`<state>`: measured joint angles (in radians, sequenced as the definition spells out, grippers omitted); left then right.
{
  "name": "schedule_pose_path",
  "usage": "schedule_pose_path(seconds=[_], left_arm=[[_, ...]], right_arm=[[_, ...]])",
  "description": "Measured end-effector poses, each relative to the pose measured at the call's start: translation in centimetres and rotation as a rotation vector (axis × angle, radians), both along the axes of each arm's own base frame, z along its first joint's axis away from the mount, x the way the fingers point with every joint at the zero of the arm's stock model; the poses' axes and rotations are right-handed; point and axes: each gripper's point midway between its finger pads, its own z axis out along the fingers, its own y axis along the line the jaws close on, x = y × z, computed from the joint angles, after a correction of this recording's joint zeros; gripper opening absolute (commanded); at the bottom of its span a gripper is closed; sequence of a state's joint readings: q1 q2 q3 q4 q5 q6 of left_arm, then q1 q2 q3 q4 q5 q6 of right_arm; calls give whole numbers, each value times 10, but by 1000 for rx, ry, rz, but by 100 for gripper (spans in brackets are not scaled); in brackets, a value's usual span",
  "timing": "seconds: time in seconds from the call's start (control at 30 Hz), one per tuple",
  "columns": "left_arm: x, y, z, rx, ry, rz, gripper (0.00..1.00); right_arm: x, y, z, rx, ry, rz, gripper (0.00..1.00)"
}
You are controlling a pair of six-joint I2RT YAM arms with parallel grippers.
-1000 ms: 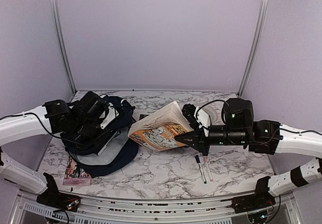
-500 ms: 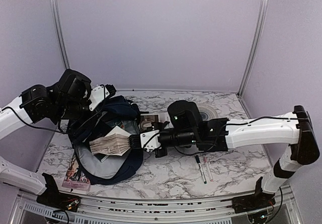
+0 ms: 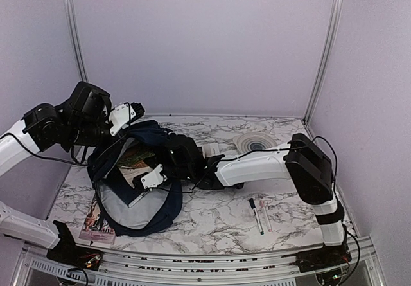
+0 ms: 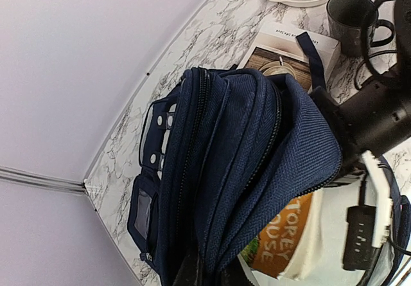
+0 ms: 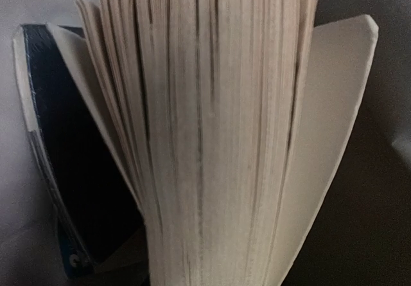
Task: Pack the student bag
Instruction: Place the book in the largest pocket of the bag, then move the student bag to the center of the board.
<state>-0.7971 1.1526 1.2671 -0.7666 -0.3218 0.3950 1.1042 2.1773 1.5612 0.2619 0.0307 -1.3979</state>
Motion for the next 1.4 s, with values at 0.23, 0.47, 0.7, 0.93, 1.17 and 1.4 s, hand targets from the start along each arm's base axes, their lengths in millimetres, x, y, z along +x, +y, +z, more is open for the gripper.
schedule_pose_path(seconds=[0.23, 0.47, 0.7, 0.93, 1.17, 1.4], left_arm=[[4, 2, 0, -26, 12, 1, 0], [6, 3, 0, -46, 23, 0, 0], [7, 3, -1, -60, 32, -1, 0], [7, 2, -3, -79, 50, 0, 0], [6, 1, -4, -107, 68, 11, 0], [4, -4, -12, -162, 112, 31, 0]], right_arm=[[42, 0, -25, -35, -124, -141, 100], [-29, -15, -14, -69, -72, -66, 100], [-119, -34, 67, 97, 180, 53, 100], [-119, -64, 125, 370, 658, -88, 91], [-56, -89, 58, 527, 1206, -550, 85], [-37, -87, -30, 515, 1441, -914, 83]])
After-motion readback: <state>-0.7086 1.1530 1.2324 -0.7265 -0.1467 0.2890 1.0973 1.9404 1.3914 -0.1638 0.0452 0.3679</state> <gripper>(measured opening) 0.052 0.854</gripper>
